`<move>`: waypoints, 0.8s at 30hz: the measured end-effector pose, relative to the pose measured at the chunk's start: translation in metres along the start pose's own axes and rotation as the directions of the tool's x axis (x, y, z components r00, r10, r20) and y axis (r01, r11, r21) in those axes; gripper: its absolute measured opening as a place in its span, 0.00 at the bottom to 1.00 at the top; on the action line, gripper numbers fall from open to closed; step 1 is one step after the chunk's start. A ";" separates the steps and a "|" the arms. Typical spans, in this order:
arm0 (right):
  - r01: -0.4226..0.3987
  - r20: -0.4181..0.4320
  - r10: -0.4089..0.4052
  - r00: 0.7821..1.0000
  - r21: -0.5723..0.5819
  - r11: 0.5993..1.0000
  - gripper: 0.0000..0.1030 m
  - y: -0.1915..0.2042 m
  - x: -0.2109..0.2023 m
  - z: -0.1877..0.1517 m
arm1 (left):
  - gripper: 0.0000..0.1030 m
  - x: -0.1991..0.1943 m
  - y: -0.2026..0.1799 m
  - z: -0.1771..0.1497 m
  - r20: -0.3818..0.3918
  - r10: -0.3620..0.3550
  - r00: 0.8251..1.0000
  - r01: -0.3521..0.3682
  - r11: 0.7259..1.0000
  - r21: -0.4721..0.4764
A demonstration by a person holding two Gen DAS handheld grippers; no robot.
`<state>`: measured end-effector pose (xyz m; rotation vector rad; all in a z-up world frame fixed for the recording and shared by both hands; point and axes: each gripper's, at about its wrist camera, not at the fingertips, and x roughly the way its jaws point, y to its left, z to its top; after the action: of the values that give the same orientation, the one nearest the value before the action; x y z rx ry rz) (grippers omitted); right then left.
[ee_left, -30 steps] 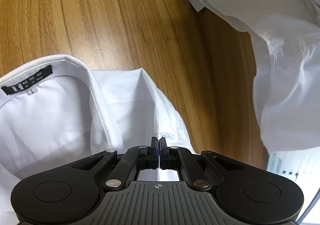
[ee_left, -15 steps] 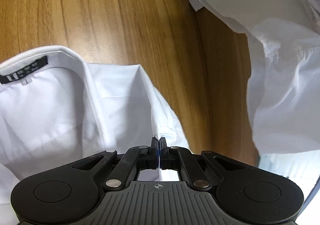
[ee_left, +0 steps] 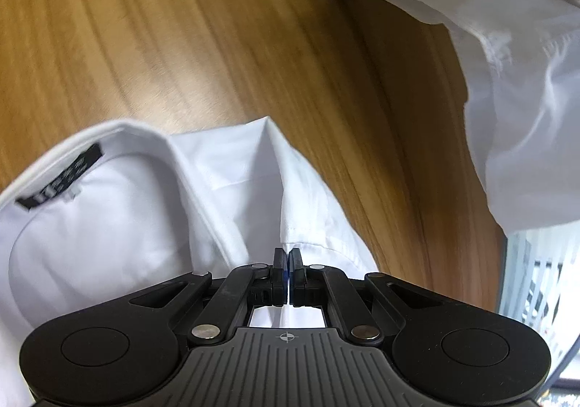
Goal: Fold clothes
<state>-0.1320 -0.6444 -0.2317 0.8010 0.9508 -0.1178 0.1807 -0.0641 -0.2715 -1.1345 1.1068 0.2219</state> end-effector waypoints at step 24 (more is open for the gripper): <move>-0.083 -0.163 -0.005 0.987 -0.527 0.846 0.42 0.130 0.093 0.093 | 0.08 -0.010 0.037 0.021 -0.063 -0.101 0.993 0.099 0.995 -0.026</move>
<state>0.0423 -0.5907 -0.2003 0.3113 1.0507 0.2465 0.1645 -0.0263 -0.2860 -1.2213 1.1030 0.1207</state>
